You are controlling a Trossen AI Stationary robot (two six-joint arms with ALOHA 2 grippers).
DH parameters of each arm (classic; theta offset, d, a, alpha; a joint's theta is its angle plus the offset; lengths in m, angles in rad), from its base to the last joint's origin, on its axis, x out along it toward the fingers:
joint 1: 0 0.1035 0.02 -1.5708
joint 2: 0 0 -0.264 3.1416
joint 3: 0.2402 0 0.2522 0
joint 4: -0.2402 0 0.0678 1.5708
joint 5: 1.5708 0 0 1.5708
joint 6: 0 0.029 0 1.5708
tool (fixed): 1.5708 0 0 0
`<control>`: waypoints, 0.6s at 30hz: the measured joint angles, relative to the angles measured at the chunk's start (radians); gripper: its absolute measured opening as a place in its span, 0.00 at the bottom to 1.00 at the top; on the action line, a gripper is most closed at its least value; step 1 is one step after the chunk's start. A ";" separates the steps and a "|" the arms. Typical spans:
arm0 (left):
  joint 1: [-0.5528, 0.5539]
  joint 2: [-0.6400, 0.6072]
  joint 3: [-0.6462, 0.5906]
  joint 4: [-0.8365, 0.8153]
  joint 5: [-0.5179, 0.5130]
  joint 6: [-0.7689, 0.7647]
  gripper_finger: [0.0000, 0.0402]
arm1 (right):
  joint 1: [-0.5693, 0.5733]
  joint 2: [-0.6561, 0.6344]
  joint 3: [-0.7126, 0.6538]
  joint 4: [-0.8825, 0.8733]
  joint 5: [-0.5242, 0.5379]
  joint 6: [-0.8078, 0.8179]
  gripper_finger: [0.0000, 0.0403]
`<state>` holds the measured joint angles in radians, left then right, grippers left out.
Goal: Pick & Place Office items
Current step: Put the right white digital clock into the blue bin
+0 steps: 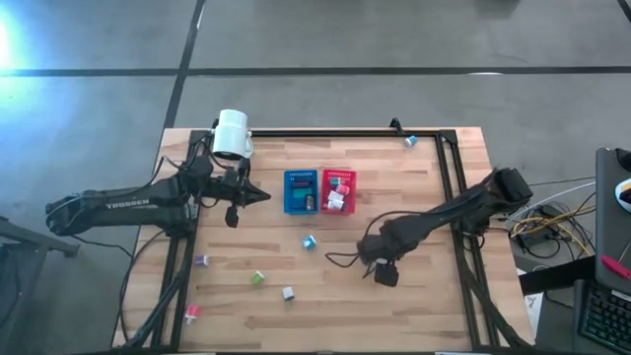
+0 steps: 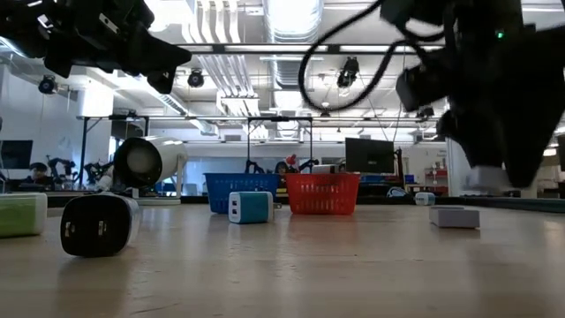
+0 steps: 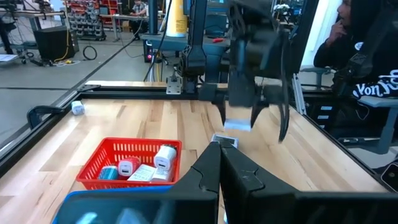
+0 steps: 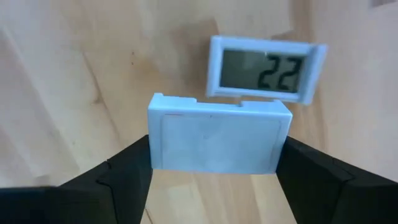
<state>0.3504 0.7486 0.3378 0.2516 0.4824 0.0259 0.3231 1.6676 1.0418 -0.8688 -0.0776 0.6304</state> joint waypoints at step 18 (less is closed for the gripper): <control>-0.006 0.000 0.000 -0.018 0.000 0.003 0.02 | 0.040 -0.546 -0.216 0.273 0.320 -0.124 0.69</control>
<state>0.3444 0.7486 0.3378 0.2333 0.4824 0.0286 0.3627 1.1211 0.8258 -0.5961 0.2428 0.5069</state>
